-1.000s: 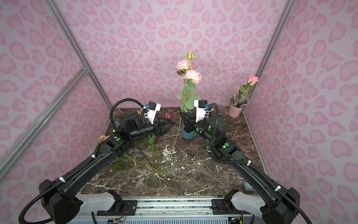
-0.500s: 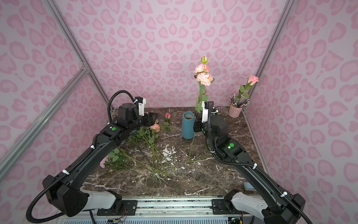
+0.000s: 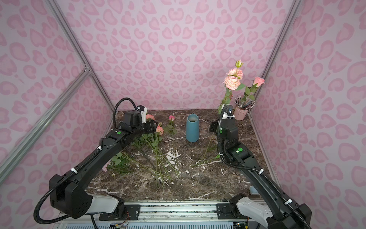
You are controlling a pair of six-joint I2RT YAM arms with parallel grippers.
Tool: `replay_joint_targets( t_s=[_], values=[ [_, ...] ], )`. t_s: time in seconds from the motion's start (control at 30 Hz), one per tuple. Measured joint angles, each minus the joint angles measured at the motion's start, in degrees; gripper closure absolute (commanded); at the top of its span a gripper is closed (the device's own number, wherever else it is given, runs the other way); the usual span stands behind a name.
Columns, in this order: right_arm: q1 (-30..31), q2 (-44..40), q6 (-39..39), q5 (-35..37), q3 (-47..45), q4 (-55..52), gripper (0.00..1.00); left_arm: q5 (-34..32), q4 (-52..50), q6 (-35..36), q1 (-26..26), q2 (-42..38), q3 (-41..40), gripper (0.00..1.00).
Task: Place the pink flowers into the vase
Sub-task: Pick up the flower at the center of the board, then place the flower in the vase.
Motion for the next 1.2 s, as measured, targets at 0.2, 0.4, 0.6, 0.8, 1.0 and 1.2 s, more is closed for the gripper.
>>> replay_joint_targets(
  t_s=[0.2,0.4,0.6,0.8,1.0,1.2],
  values=[
    [-0.2,0.0,-0.2,2.7,-0.8,4.7,1.0,0.8,0.0,-0.3,1.0,0.0,-0.3,0.41],
    [-0.5,-0.2,-2.6,6.4,-0.9,12.1,1.0,1.5,0.0,-0.3,1.4,-0.1,-0.6,0.41],
    [-0.5,-1.4,-7.3,10.3,-1.4,22.0,1.0,2.5,0.1,-0.5,1.8,-0.1,-0.9,0.41],
    [-0.4,-4.4,-13.4,12.6,-2.6,33.2,1.0,3.2,0.0,-0.5,2.2,-0.3,-0.9,0.41],
    [-0.1,-7.4,-19.6,13.9,-4.9,45.4,1.0,4.0,0.4,-0.5,2.5,-0.3,-1.1,0.41],
    [0.0,-6.7,-26.7,15.0,-4.8,54.5,1.0,5.1,0.5,-0.5,2.7,-0.2,-1.1,0.41]
  ],
)
